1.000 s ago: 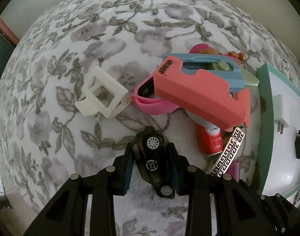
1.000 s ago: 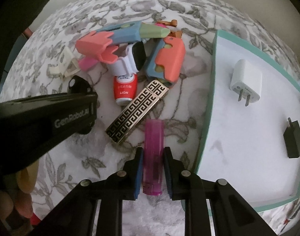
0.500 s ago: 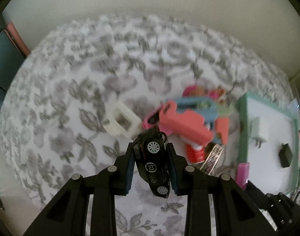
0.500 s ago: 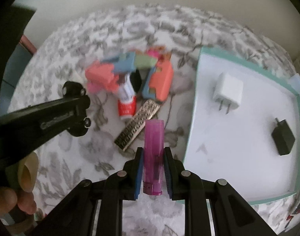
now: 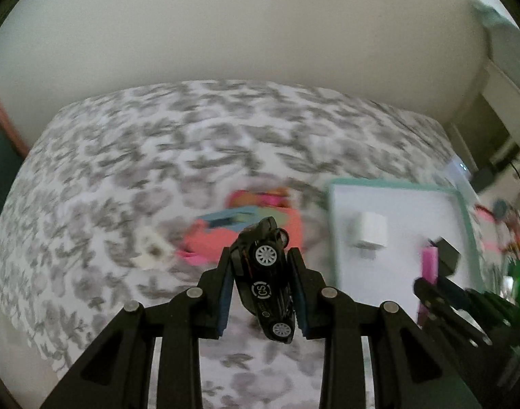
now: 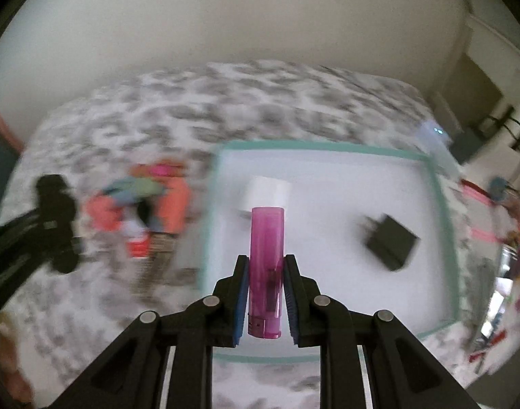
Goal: Organize rigid objects
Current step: 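Carry the lighter and toy car into the tray and open both tools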
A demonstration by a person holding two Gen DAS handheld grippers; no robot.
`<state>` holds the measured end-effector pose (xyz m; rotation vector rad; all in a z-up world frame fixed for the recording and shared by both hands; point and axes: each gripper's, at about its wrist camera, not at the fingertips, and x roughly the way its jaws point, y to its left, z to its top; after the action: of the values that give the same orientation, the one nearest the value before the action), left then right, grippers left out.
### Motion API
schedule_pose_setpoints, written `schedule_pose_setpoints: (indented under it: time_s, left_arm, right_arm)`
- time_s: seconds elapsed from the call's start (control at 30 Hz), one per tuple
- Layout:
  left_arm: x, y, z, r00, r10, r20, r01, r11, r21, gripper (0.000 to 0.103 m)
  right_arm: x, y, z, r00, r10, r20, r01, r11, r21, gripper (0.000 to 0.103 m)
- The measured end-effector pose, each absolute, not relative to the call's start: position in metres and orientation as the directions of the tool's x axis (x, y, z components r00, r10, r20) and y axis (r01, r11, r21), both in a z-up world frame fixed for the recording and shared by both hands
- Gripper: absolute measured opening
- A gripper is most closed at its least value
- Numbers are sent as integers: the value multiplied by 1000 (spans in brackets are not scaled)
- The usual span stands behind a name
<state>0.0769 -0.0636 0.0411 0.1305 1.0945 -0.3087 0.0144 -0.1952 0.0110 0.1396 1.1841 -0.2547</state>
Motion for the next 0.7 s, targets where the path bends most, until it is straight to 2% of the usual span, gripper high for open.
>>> schedule_pose_setpoints:
  time_s: [0.27, 0.5, 0.7]
  left_arm:
    - [51, -128, 23, 336, -219, -916, 453, 890, -46, 32]
    - [41, -157, 7, 301, -212, -930, 491, 870, -39, 32]
    - [40, -172, -13, 261, -178, -949, 504, 863, -23, 32]
  right_arm:
    - [-5, -264, -21, 242, -170, -955, 448, 893, -46, 21]
    - [-35, -325, -13, 220, -277, -935, 637, 767, -77, 21]
    - [-50, -348, -20, 188, -279, -942, 694, 717, -73, 21]
